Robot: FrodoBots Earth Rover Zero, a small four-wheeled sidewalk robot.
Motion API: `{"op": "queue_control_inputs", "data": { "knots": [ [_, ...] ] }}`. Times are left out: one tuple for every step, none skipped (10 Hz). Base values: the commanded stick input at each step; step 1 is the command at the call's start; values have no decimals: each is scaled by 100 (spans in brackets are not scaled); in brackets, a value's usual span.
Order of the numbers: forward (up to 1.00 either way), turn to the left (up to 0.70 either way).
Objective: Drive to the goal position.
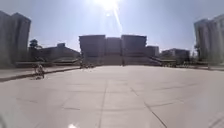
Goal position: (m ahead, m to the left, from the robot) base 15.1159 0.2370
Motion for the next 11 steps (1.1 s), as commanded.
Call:
{"op": "queue_control_inputs", "data": {
  "knots": [
    [100, 0],
    [100, 0],
    [100, 0],
    [100, 0],
    [100, 0],
    [100, 0],
    [100, 0],
    [100, 0],
    [100, 0],
    [100, 0],
    [100, 0]
  ]
}}
